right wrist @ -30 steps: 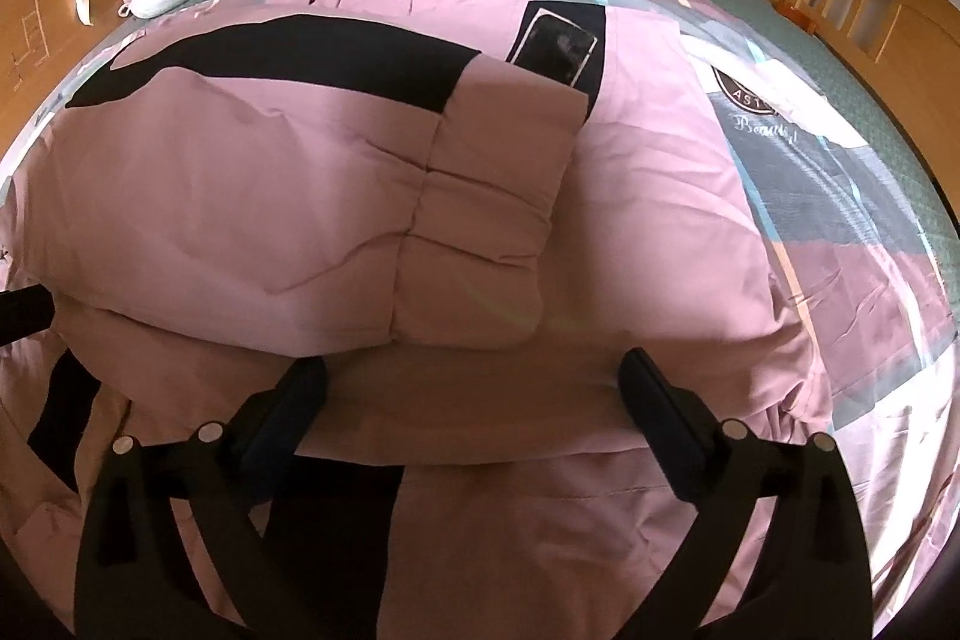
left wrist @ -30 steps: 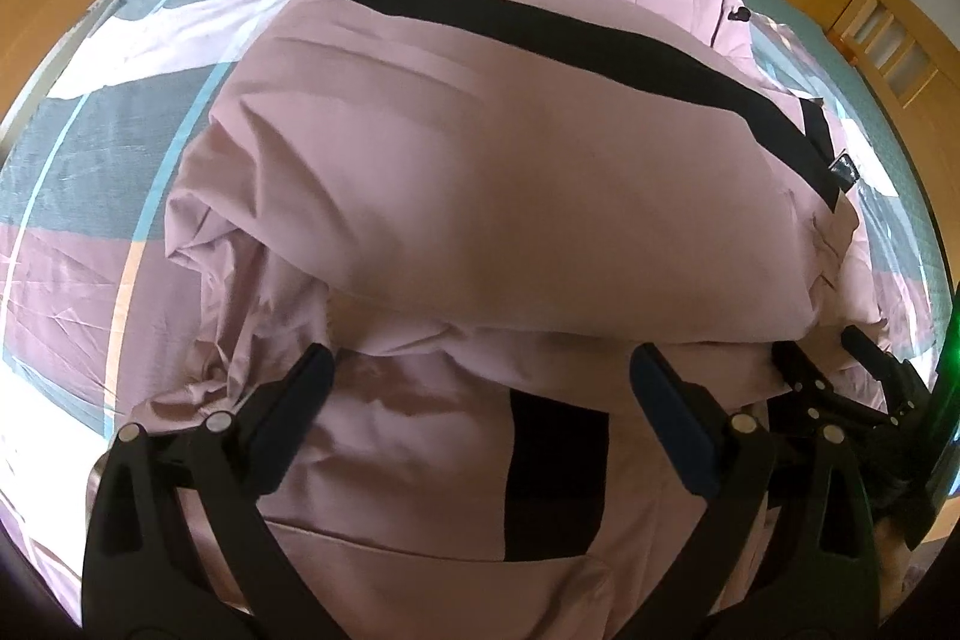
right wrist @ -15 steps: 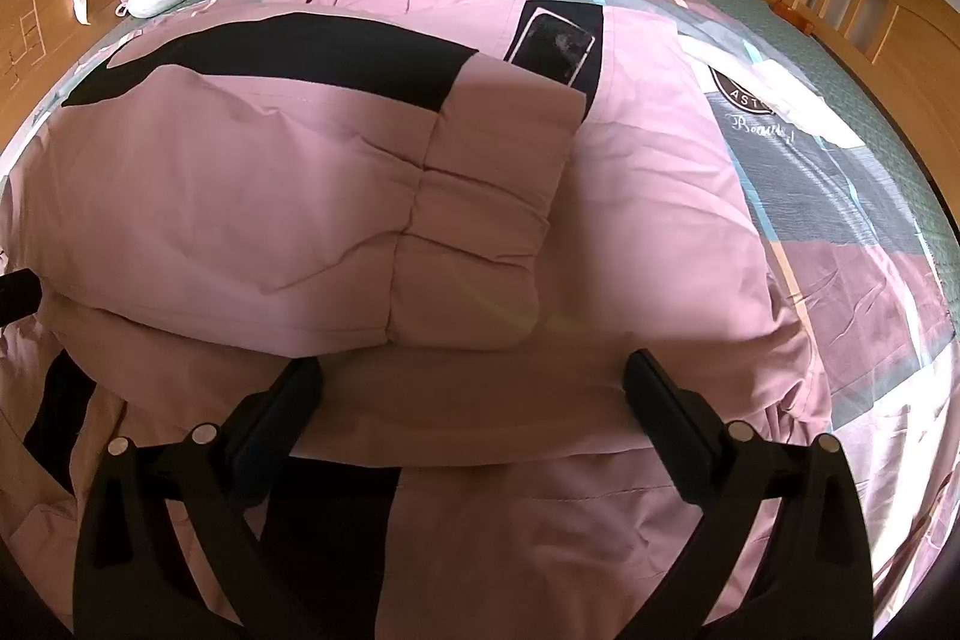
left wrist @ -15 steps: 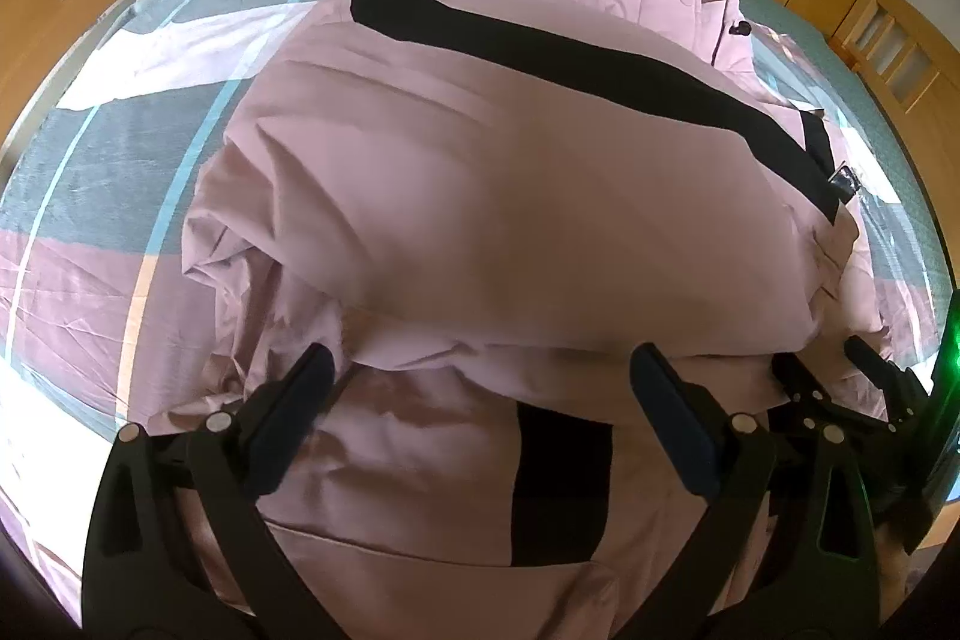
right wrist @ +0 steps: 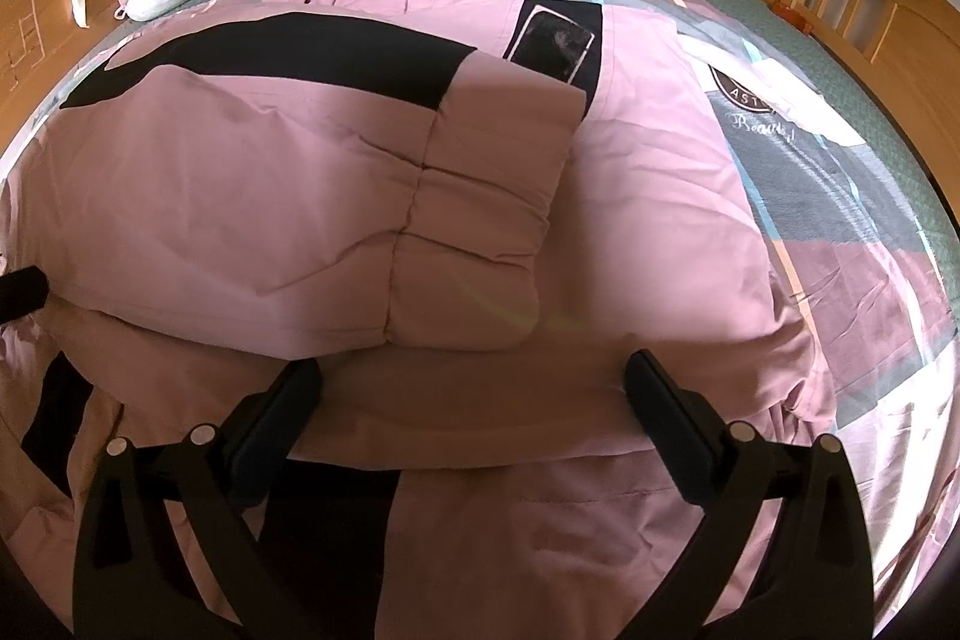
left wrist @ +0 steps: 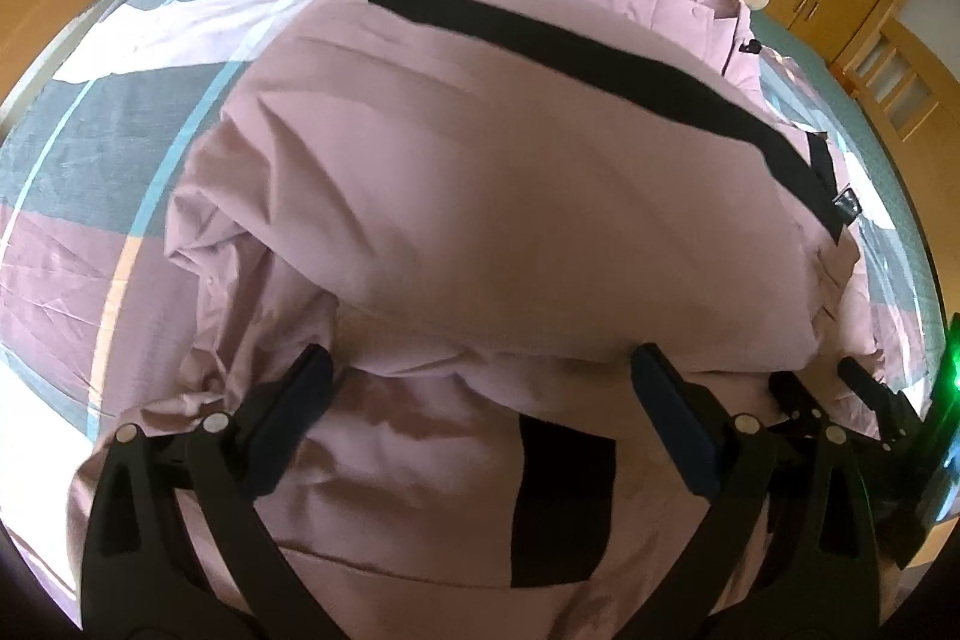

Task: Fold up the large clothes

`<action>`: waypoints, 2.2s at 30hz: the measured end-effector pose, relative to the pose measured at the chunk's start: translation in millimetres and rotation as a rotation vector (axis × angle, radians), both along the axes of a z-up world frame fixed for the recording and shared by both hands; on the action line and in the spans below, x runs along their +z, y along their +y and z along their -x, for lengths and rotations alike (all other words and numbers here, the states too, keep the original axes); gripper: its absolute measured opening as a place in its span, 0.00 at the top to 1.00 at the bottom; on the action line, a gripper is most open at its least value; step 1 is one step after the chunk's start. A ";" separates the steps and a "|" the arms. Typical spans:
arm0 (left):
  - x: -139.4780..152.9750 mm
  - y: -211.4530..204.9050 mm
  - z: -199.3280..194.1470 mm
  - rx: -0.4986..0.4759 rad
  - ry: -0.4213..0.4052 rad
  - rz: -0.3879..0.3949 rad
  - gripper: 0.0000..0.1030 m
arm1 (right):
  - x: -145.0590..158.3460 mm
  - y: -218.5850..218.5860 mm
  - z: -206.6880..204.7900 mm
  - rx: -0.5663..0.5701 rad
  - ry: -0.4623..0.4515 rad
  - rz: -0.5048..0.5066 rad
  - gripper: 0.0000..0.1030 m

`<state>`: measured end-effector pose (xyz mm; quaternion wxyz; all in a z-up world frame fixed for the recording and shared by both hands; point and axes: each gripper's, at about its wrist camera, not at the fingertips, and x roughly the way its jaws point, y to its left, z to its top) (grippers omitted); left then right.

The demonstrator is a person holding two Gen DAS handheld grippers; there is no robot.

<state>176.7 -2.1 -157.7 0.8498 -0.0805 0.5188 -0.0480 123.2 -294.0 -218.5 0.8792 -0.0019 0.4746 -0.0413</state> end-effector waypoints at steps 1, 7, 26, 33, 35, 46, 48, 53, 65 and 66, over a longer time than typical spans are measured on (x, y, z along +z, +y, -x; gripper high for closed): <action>-3.8 -1.2 -0.1 0.001 -0.007 -0.011 0.02 | 1.0 0.1 0.0 0.000 0.002 -0.002 0.01; -16.2 -9.7 -1.9 -0.011 -0.021 -0.073 0.02 | 60.2 7.6 28.7 0.050 -0.267 -0.014 0.02; -25.5 -1.0 10.9 -0.024 -0.076 -0.037 0.02 | 132.4 19.5 -274.0 0.018 -0.157 0.007 0.01; -28.1 -4.8 15.5 -0.030 -0.134 -0.055 0.02 | 59.0 6.5 -362.8 -0.221 -0.019 0.075 0.89; -28.7 -5.2 16.3 -0.034 -0.143 -0.062 0.02 | 77.6 16.9 -347.3 -0.198 -0.121 0.045 0.94; -30.9 -12.2 14.2 -0.037 -0.143 -0.095 0.02 | 166.0 12.5 -37.9 0.150 -0.475 -0.189 0.96; -31.0 -12.1 14.9 -0.037 -0.144 -0.095 0.02 | 129.3 -2.9 -1.8 0.118 -0.357 -0.136 1.00; -31.3 -12.8 15.8 -0.036 -0.144 -0.093 0.02 | 57.6 -62.2 47.6 -0.084 -0.060 -0.203 1.00; -30.9 -14.9 18.0 -0.035 -0.145 -0.099 0.02 | 5.3 -35.8 93.8 -0.106 -0.070 0.045 0.01; -30.9 -14.8 17.9 -0.035 -0.145 -0.099 0.02 | 1.7 -36.8 92.4 -0.113 -0.073 0.054 0.01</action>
